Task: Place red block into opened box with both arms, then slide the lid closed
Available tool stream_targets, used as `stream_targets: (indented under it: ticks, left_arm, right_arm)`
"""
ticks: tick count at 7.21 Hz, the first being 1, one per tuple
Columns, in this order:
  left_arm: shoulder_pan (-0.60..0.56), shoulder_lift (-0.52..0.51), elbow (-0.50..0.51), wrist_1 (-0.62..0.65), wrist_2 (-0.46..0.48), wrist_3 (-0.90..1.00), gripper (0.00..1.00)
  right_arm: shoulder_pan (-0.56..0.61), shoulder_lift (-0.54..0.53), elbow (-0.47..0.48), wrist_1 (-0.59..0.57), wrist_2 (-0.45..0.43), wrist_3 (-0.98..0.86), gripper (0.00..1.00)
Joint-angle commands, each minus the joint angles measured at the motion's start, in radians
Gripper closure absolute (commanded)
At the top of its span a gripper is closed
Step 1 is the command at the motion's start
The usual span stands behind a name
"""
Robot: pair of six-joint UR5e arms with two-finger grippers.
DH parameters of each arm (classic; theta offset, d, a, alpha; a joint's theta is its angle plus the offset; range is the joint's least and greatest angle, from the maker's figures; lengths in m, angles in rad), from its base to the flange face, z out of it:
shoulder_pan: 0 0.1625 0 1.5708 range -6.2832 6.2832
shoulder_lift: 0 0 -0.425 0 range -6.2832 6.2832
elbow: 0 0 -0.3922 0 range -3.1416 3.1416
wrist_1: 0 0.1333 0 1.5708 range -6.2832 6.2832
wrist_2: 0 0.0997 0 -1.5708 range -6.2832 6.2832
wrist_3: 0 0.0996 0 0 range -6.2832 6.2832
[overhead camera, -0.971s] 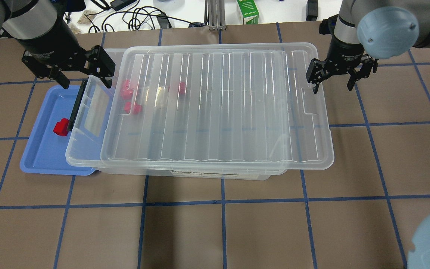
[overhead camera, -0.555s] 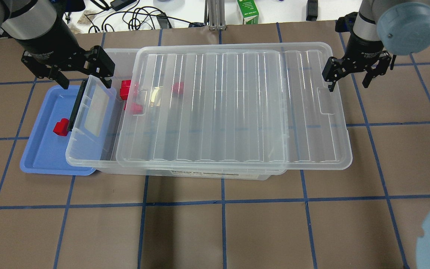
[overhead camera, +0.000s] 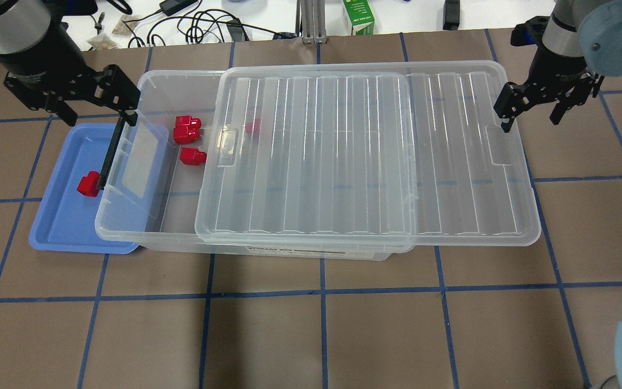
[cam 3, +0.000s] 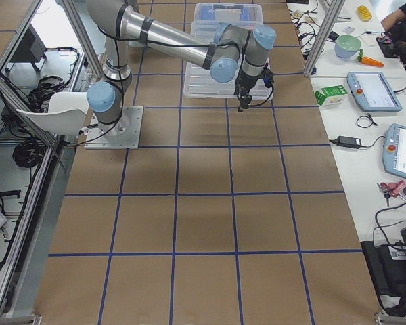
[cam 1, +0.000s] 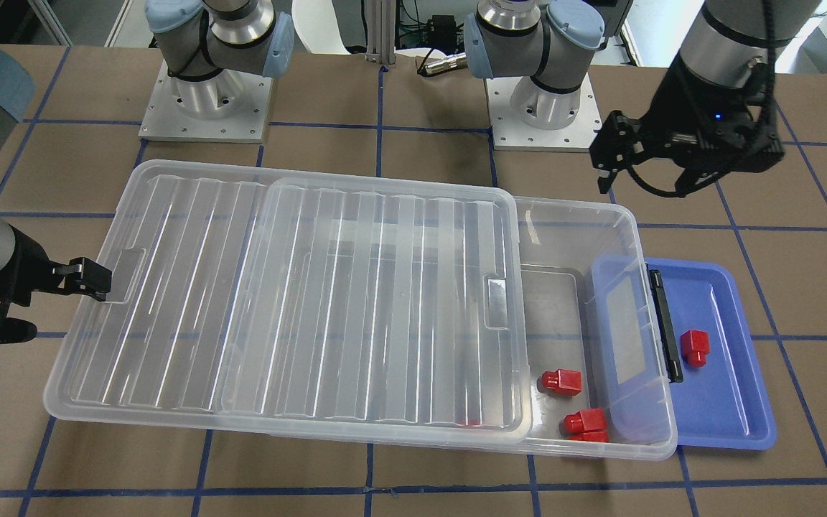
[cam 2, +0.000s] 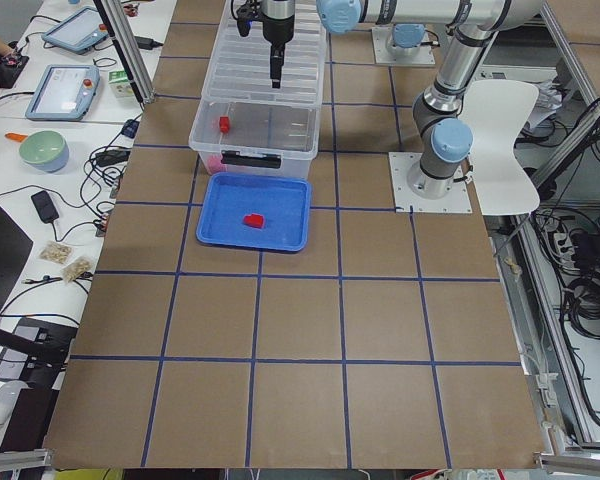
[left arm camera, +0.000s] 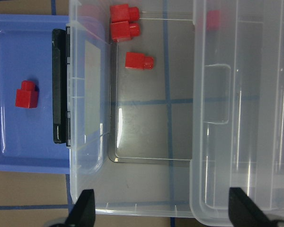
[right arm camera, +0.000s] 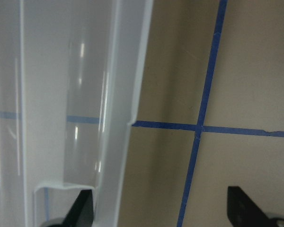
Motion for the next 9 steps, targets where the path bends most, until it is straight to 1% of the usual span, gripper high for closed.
stream_targets:
  ticks: [1, 2, 3, 5, 6, 8, 9]
  left_arm:
    - [0.225, -0.02, -0.015, -0.019, -0.046, 0.28, 0.0]
    - [0.298, -0.036, -0.035, -0.014, -0.052, 0.408, 0.0]
    - [0.346, -0.063, -0.07, 0.006, -0.051, 0.487, 0.0]
    - [0.378, -0.16, -0.158, 0.228, -0.055, 0.524, 0.0]
    - [0.394, -0.203, -0.189, 0.305, -0.057, 0.555, 0.0]
    - [0.446, -0.254, -0.192, 0.33, -0.058, 0.604, 0.0]
    - [0.446, -0.29, -0.193, 0.353, -0.087, 0.605, 0.0]
  right_arm:
    - [-0.018, 0.002, -0.001, -0.004, -0.003, -0.028, 0.0]
    - [-0.02, 0.002, -0.003, -0.015, -0.006, -0.028, 0.0]
    - [-0.026, 0.002, -0.001, -0.015, -0.006, -0.028, 0.0]
    - [-0.051, 0.002, -0.001, -0.015, -0.016, -0.057, 0.0]
    - [-0.051, 0.002, -0.003, -0.015, -0.022, -0.058, 0.0]
    - [-0.051, 0.002, -0.001, -0.015, -0.021, -0.055, 0.0]
    - [-0.051, -0.003, -0.001, -0.012, -0.012, -0.053, 0.0]
